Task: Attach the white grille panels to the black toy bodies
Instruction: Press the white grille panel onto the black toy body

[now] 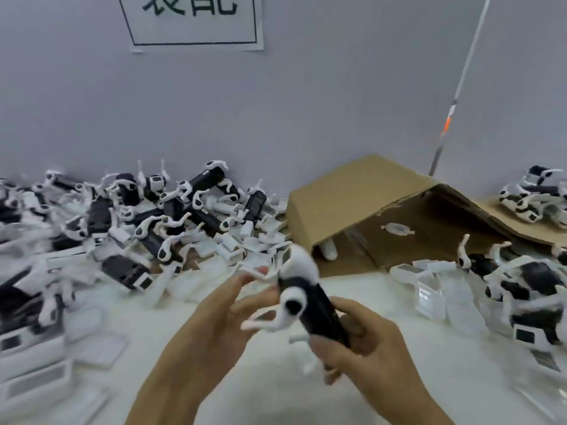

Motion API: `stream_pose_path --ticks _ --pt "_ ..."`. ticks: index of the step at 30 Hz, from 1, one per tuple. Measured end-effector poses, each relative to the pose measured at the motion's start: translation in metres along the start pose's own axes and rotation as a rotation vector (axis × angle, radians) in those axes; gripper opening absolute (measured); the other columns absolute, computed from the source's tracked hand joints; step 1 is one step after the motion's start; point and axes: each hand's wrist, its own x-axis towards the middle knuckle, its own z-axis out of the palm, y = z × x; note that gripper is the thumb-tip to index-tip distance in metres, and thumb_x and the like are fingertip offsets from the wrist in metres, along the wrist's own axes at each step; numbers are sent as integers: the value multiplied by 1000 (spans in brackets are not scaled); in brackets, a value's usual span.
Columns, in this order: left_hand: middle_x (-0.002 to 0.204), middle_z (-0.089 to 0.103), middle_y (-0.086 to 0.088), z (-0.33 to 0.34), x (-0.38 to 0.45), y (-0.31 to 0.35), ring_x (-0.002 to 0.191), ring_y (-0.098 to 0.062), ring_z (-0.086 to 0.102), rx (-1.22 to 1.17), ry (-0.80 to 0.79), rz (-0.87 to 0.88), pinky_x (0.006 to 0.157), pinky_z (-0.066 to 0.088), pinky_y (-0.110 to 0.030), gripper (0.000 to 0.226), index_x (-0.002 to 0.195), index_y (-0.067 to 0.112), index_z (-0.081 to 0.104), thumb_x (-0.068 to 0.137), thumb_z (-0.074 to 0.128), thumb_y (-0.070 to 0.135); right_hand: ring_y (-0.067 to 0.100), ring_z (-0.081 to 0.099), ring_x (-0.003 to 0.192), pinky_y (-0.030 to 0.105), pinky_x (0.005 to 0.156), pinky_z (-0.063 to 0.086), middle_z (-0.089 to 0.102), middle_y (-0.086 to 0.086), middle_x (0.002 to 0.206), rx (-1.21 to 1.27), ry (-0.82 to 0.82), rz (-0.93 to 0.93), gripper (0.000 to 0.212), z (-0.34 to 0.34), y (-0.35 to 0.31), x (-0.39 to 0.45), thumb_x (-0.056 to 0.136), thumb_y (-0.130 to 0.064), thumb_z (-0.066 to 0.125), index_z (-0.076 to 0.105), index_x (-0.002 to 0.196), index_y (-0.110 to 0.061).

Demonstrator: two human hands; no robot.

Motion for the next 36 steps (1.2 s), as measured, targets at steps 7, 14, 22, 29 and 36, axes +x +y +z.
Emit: stream_pose_path --ticks 7,14,22,29,36 --pt "124 64 -29 33 -7 -28 115 -51 61 205 3 154 97 51 -58 56 131 10 58 80 79 22 19 65 55 27 50 54 73 10 73 134 62 43 61 10 -8 -5 45 -65 90 72 99 -45" --pt "111 69 -29 38 -5 -41 106 -49 67 110 242 213 90 56 -61 65 122 14 56 64 86 19 9 62 76 25 63 53 68 -14 93 -132 53 -20 73 12 5 -8 48 -83 75 63 114 -56" --pt "81 75 -9 38 -7 -43 79 -20 73 201 183 229 69 57 -26 40 94 4 77 63 83 28 13 61 84 30 68 48 59 -9 94 -106 16 -36 55 7 0 -8 53 -74 74 72 98 -43" --pt "106 75 -16 37 -11 -30 101 -32 73 364 76 257 85 59 -35 37 104 14 77 71 81 31 4 65 85 34 77 52 63 -15 97 13 -99 48 49 10 3 -9 62 -68 73 72 104 -42" --pt "88 61 5 34 -10 -39 83 0 58 1165 506 814 68 50 -11 42 93 15 65 65 95 23 -5 64 108 22 79 57 63 -28 119 91 218 -29 26 6 6 -1 98 -41 54 56 124 -47"
